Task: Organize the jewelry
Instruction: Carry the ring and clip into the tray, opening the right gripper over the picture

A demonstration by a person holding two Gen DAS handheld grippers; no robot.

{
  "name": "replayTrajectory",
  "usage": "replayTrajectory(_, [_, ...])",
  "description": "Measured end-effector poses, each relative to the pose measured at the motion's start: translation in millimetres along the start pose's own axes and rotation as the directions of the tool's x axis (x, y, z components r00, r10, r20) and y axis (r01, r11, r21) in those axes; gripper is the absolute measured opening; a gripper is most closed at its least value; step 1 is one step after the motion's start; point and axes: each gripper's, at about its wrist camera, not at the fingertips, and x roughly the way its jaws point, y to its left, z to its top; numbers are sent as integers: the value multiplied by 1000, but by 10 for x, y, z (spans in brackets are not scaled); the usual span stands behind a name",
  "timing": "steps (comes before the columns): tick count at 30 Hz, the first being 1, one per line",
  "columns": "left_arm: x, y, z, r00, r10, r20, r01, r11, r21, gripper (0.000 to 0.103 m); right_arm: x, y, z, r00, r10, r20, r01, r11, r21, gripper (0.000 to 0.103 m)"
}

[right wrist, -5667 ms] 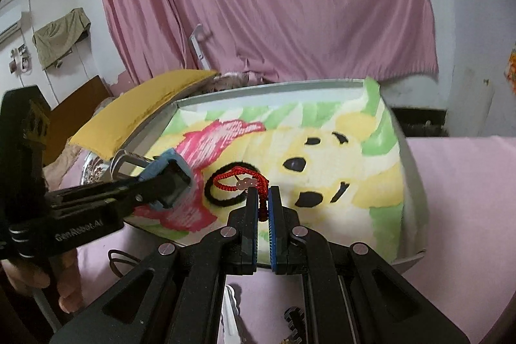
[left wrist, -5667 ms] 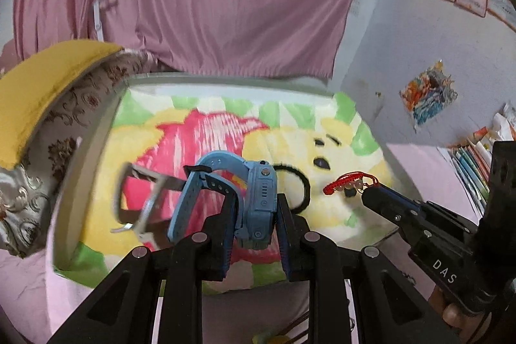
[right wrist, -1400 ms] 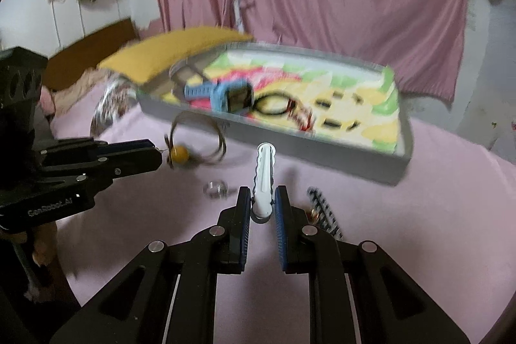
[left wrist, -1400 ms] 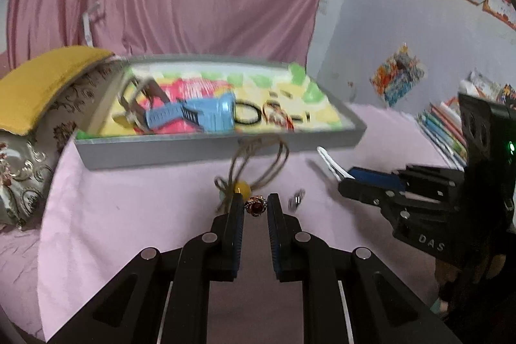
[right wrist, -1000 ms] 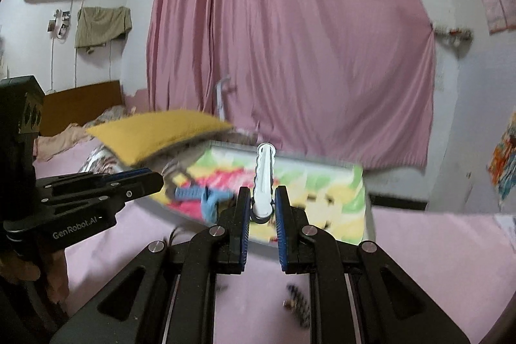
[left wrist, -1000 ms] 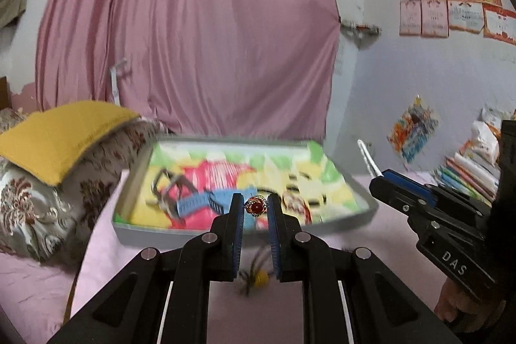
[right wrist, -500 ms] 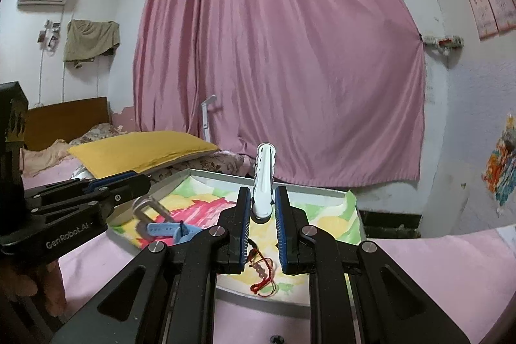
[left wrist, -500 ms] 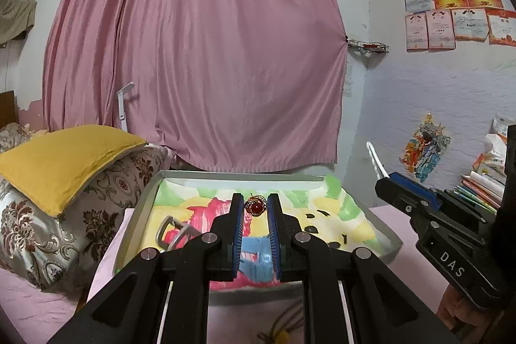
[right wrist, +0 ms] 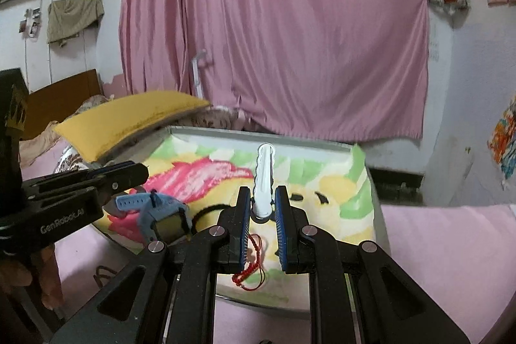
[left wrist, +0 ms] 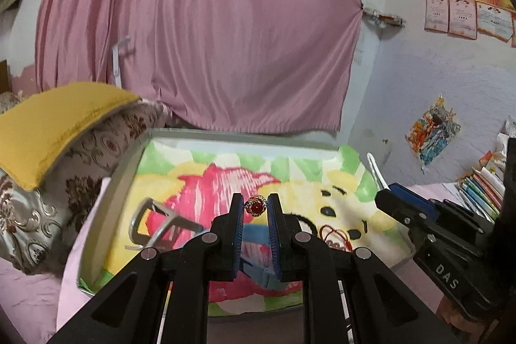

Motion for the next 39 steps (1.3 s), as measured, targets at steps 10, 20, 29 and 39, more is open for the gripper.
replayTrajectory(10, [191,54,-60,992,0,-128,-2,1000,-17,14,293,-105,-101,979,81,-185,-72,996,56,13])
replayTrajectory(20, [258,69,-70,985,3,-174,-7,1000,-19,14,451,-64,-162,957,93,-276,-80,995,57,14])
replayTrajectory(29, [261,77,-65,984,2,-176,-6,1000,-22,14,456,-60,-168,953,94,-287,-80,995,58,14])
replayTrajectory(39, [230,173,-104,983,-20,-182,4,996,-86,30,246,-94,-133,975,72,-211,-59,996,71,24])
